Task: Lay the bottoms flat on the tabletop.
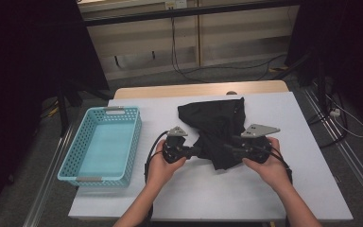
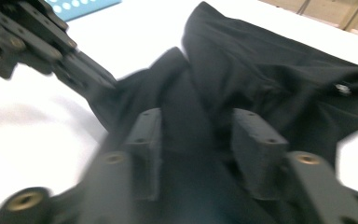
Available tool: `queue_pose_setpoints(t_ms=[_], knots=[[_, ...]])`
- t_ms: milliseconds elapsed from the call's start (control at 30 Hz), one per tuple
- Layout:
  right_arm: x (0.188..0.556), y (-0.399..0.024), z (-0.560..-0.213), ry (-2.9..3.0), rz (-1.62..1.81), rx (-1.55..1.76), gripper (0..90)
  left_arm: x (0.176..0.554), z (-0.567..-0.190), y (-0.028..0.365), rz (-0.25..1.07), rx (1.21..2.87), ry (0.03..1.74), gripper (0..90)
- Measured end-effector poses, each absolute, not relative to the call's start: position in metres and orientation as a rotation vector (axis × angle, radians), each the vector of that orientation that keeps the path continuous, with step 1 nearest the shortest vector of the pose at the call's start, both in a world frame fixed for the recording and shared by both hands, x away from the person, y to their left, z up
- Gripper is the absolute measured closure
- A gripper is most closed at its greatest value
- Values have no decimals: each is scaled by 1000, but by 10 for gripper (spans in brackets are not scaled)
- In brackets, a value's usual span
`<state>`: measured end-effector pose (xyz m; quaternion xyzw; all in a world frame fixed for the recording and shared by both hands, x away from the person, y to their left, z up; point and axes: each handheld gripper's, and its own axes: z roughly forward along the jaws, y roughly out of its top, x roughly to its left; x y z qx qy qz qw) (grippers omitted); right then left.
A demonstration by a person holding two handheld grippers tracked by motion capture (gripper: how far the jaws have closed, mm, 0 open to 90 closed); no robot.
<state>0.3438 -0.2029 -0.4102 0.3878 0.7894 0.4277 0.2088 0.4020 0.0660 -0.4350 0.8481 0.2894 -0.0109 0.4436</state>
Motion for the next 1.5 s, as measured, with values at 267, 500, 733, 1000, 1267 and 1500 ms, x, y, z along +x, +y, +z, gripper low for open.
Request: queue_pose_setpoints(t_ms=[267, 500, 733, 1000, 1267, 1500], knots=[[351, -169, -428, 2264, 1107, 1056, 451, 396, -435, 67, -45, 2108, 708, 872], [354, -164, -439, 2344, 1097, 1028, 870, 399, -440, 73, -19, 2109, 734, 826], [345, -175, -436, 2390, 1093, 998, 891, 402, -441, 78, 42, 2097, 754, 632], [320, -203, -431, 2376, 1086, 1015, 891, 408, -442, 76, 121, 2083, 743, 358], [309, -235, -431, 2311, 1085, 1091, 890, 410, -447, 61, 130, 2108, 672, 427], [307, -236, -430, 2265, 1086, 1125, 774, 411, -458, 51, 10, 2184, 675, 809]])
